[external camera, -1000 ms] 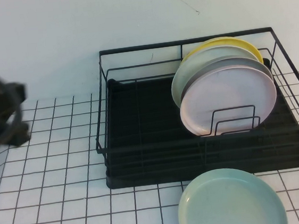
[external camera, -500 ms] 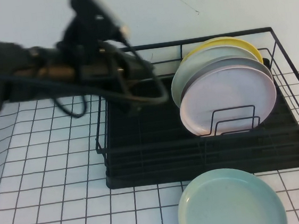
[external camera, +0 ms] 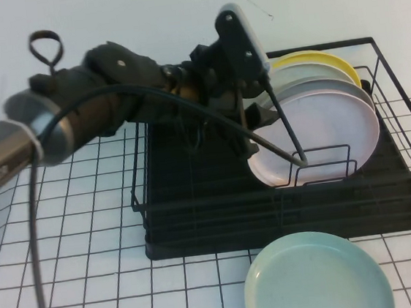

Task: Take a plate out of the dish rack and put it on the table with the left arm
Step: Grasp the plate from the shelf

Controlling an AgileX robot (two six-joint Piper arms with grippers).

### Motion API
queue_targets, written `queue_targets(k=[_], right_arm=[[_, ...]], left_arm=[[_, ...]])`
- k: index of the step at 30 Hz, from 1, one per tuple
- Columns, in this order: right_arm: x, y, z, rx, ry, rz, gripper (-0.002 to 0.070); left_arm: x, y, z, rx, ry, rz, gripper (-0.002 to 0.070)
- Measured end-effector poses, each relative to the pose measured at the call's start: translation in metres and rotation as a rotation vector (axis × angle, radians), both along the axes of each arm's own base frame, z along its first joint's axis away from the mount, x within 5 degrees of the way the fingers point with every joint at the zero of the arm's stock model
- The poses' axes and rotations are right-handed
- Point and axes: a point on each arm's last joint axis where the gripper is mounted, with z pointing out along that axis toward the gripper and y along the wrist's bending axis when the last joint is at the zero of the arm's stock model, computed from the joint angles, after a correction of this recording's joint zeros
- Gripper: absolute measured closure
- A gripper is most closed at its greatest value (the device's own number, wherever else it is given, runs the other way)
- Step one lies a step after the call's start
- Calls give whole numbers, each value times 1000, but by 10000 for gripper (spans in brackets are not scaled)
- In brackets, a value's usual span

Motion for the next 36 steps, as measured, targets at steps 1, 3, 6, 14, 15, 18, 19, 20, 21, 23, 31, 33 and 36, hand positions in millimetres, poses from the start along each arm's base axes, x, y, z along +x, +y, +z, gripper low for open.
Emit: queue_targets(k=[1, 3, 6, 14, 15, 18, 19, 20, 21, 23, 31, 33, 36], right_arm=[[0, 0, 0, 0, 0, 0, 678], [0, 0, 0, 0, 0, 0, 678], [0, 0, 0, 0, 0, 0, 678], [0, 0, 0, 0, 0, 0, 678], [0, 0, 0, 0, 0, 0, 678], [0, 0, 0, 0, 0, 0, 678], [0, 0, 0, 0, 0, 0, 678], [0, 0, 0, 0, 0, 0, 678], [0, 0, 0, 0, 0, 0, 678], [0, 0, 0, 0, 0, 0, 678], [0, 0, 0, 0, 0, 0, 678], [0, 0, 0, 0, 0, 0, 678], [0, 0, 0, 0, 0, 0, 678]], left_arm=[[3, -3, -4, 9, -8, -1, 323], [6, -9, -10, 27, -30, -9, 320], [9, -16, -18, 60, -60, -19, 319], [12, -22, -28, 90, -97, -6, 367], [13, -22, -28, 91, -102, -3, 396], [13, -22, -27, 91, -107, 5, 517], [14, -22, -27, 91, -111, 11, 553], [14, -21, -27, 87, -113, 17, 589], [15, -22, -27, 83, -114, 23, 609], [15, -23, -26, 76, -116, 31, 624], [14, -26, -17, 50, -156, 81, 641], [12, -23, -6, 37, -187, 99, 646], [8, -18, 12, 17, -235, 124, 653]])
